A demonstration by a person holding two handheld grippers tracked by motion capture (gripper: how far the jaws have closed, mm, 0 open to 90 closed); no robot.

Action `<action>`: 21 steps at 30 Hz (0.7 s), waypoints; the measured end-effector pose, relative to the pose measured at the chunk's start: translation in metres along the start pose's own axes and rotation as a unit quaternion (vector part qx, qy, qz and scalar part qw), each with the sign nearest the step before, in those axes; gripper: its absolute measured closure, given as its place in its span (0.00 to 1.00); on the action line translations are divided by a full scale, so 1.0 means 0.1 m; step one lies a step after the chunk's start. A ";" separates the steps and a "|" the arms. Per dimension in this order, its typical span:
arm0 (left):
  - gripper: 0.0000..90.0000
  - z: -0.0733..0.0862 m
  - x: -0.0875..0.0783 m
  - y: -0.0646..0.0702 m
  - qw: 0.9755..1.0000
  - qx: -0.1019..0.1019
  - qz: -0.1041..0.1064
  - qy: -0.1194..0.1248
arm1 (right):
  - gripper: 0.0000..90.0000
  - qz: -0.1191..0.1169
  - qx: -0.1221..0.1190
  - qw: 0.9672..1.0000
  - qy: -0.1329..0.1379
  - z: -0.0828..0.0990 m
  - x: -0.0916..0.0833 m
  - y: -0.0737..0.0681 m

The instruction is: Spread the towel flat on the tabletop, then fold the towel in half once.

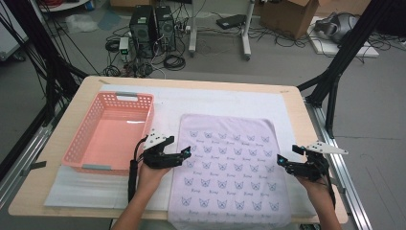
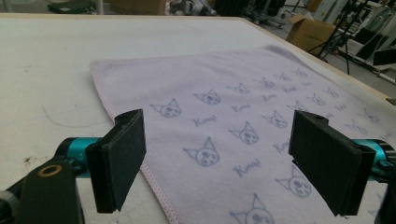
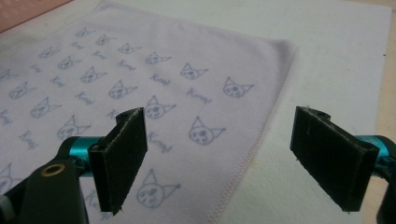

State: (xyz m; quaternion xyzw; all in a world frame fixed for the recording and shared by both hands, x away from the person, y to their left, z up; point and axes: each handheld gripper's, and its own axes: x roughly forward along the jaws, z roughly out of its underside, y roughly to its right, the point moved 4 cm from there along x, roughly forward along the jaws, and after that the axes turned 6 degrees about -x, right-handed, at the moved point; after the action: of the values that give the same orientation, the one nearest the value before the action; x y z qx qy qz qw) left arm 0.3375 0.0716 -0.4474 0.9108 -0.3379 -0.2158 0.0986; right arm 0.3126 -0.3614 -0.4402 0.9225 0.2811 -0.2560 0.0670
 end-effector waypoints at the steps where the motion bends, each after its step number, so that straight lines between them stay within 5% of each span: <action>1: 0.21 0.00 0.00 0.00 1.000 -0.001 -0.006 0.000 | 0.20 -0.002 0.000 1.000 -0.001 0.00 0.00 -0.01; 12: 0.22 -0.02 0.08 -0.12 0.999 -0.028 -0.019 -0.010 | 0.20 -0.002 0.009 1.000 -0.005 -0.01 0.02 0.06; 21: 0.33 -0.07 0.21 -0.19 0.999 -0.029 -0.017 -0.031 | 0.20 0.002 0.020 0.999 -0.024 -0.02 0.18 0.15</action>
State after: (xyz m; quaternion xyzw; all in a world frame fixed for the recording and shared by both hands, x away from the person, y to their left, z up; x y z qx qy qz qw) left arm 0.3657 0.0725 -0.4542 0.9061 -0.3190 -0.2549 0.1105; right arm 0.3351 -0.3643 -0.4478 0.9178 0.2718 -0.2839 0.0556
